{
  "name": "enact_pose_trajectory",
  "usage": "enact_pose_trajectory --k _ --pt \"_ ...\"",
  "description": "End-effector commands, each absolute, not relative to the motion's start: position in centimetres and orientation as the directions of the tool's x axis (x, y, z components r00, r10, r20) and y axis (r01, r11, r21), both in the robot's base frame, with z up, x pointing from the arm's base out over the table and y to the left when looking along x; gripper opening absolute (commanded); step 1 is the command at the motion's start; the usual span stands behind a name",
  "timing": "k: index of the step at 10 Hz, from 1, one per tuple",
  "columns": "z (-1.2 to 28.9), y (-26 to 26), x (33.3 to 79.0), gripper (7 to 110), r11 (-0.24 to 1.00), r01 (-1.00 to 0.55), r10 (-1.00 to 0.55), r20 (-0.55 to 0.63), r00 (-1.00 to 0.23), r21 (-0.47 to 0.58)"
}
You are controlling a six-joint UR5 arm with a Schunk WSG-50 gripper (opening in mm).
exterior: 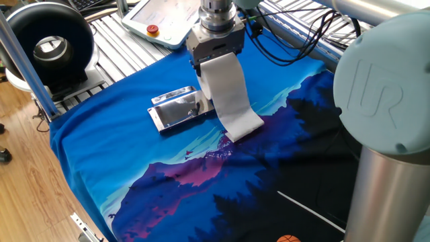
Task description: Put the toilet paper on its holder
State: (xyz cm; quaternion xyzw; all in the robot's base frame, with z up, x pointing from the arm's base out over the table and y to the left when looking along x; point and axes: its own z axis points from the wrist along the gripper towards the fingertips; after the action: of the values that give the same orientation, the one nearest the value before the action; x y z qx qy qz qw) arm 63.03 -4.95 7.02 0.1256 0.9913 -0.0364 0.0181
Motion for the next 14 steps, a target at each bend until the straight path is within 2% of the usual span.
enact_pose_trajectory --k 1,2,4,14 --pt "7.1 -4.5 63.2 7 0.969 0.242 0.240 -0.046 -0.970 -0.046" --pt "7.1 -3.4 63.2 7 0.960 0.279 0.279 -0.035 -0.960 -0.002" --pt "7.1 -2.9 62.8 7 0.941 0.337 0.338 -0.017 -0.941 0.011" --pt "6.7 -1.0 62.9 7 0.937 0.350 0.351 -0.021 -0.936 0.013"
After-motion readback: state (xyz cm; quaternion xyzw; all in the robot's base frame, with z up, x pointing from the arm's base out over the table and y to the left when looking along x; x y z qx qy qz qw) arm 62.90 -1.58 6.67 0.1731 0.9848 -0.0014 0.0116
